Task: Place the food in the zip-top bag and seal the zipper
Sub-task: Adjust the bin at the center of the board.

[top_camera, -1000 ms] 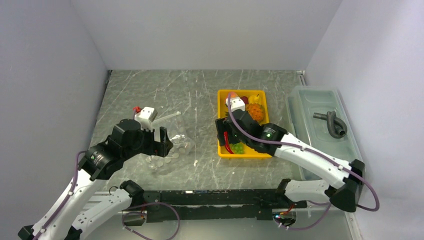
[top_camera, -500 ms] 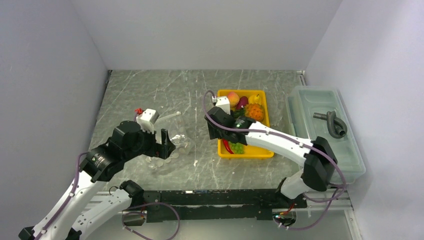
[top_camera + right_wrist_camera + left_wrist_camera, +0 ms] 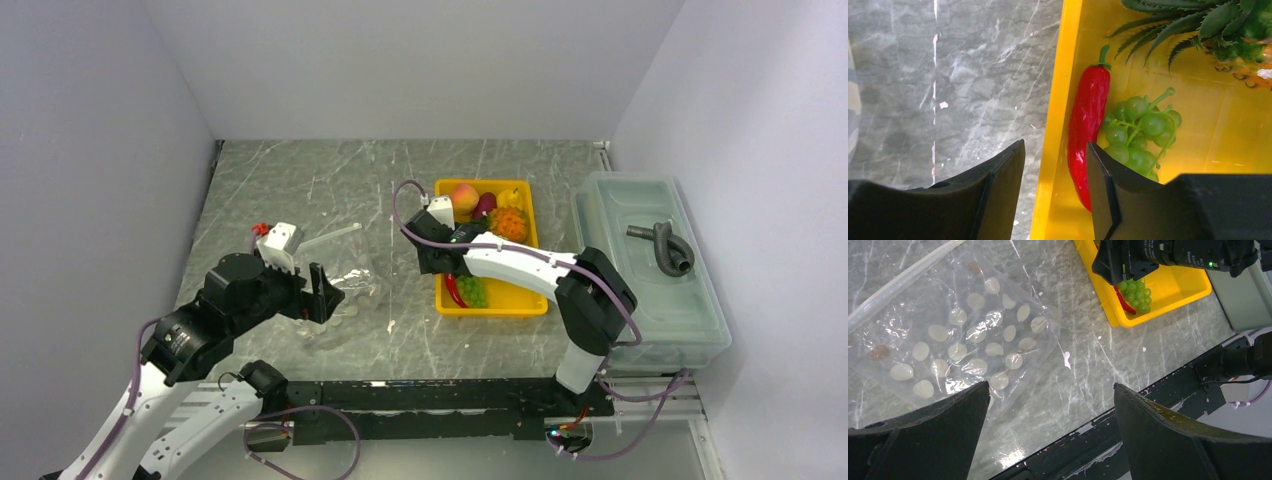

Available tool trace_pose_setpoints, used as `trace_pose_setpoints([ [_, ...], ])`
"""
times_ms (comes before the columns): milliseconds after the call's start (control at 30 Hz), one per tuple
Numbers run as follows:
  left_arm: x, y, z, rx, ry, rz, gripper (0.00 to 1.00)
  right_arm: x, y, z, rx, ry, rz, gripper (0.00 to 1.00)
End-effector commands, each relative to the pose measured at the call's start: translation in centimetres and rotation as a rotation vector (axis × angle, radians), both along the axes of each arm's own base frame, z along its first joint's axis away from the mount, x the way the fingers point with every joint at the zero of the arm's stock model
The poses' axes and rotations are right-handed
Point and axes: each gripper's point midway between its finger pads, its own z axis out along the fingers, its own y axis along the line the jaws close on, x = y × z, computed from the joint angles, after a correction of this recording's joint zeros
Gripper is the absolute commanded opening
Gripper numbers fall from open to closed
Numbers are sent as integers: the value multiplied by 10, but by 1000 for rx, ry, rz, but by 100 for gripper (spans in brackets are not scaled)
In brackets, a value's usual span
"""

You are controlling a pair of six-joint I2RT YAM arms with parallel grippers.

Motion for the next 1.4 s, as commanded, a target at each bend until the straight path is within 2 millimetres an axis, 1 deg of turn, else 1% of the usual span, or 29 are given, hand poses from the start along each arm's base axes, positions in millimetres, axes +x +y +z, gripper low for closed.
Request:
trace_pose_setpoints([
  [0,5,-1,8,-19,-34,13,100,18,15,11,72,-39,-26,50],
  [233,7,-3,6,-9,-21,12,100,21,18,-4,77,-7,-21,38],
  [367,8,-3,5,-8,-19,12,100,21,20,-8,72,4,-18,29],
  [567,7,-2,5,-8,-20,13,100,18,15,-7,65,0,-26,17],
  [733,8,-3,5,-8,-18,14,100,13,13,-4,68,-1,-21,1],
  [1033,7,-3,5,-8,-16,15,100,-4,12,6,45,-21,17,0],
  [1267,8,-3,4,-5,-9,16,100,-15,7,5,24,-22,28,1],
  [1300,8,-3,4,-5,-9,16,100,-17,6,4,20,-21,30,1],
  [1367,8,-3,4,-5,-9,16,100,-19,6,1,12,-19,31,7],
])
